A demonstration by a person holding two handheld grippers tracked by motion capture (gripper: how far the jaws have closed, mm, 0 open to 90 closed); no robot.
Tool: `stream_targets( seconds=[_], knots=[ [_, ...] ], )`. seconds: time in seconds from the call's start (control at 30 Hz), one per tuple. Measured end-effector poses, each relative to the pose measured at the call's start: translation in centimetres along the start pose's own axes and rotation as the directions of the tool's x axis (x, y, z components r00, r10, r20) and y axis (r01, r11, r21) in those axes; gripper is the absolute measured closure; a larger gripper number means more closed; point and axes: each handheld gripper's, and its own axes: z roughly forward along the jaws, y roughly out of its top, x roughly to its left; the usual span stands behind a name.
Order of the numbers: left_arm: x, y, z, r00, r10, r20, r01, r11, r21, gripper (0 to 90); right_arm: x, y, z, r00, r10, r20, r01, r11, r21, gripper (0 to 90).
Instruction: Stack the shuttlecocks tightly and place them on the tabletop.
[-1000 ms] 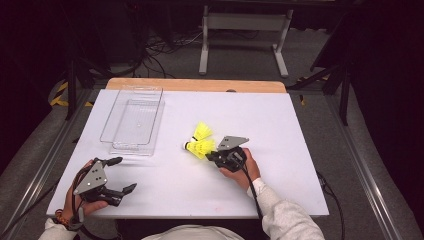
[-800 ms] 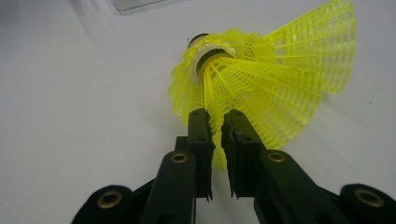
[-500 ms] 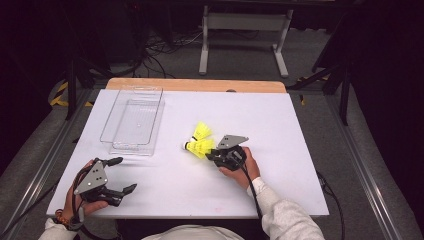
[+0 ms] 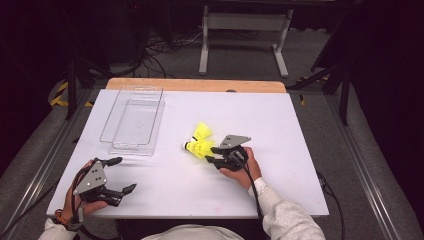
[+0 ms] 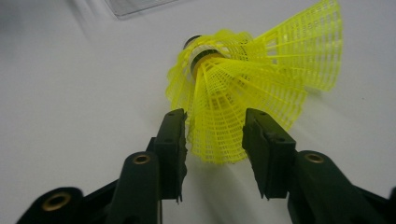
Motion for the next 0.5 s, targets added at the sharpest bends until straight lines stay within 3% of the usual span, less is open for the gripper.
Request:
stream_targets(
  seconds=[0.5],
  knots=[
    [0.0,0.0,-0.1,1.0,0.002,-0.003,-0.002,1.0,-0.001,6.7,-0.1,0.3,-1.8,0.9989,-0.03,0.036,0.031,0.999,-0.029,42.1]
  ],
)
